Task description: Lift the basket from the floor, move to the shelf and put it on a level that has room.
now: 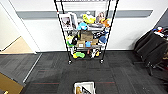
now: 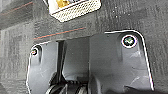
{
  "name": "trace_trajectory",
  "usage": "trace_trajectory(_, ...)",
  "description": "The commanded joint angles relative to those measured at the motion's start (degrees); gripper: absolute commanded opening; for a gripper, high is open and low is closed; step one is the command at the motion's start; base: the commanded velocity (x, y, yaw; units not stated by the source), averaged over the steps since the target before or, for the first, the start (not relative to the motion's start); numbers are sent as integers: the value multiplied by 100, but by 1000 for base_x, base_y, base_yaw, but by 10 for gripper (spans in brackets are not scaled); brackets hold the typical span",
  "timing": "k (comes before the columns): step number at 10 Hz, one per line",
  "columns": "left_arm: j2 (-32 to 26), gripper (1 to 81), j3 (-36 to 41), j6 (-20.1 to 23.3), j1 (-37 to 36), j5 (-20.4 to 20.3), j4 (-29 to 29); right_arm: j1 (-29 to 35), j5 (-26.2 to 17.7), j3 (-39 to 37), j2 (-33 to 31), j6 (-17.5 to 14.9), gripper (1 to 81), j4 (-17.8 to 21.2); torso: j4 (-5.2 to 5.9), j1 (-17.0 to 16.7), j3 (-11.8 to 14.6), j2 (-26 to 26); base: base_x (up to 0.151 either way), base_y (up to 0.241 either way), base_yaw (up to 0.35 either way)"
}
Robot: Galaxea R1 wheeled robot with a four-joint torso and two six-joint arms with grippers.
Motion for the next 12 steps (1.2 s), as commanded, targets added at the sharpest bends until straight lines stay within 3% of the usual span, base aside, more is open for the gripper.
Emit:
trace_trajectory(1,-67,811,22,-13,-179,290,-10,146,-283,15,-50,11,811,-30,0,0,0,0,101,0,0)
trace_trajectory(8,-67,811,22,-4,-65,282,-1,93,-230,-3,-42,11,811,-13,0,0,0,0,95,0,0)
trace_trajectory(12,-32,811,22,-4,-65,282,-1,84,-221,-29,-15,11,811,-13,0,2,0,0,0,0,0)
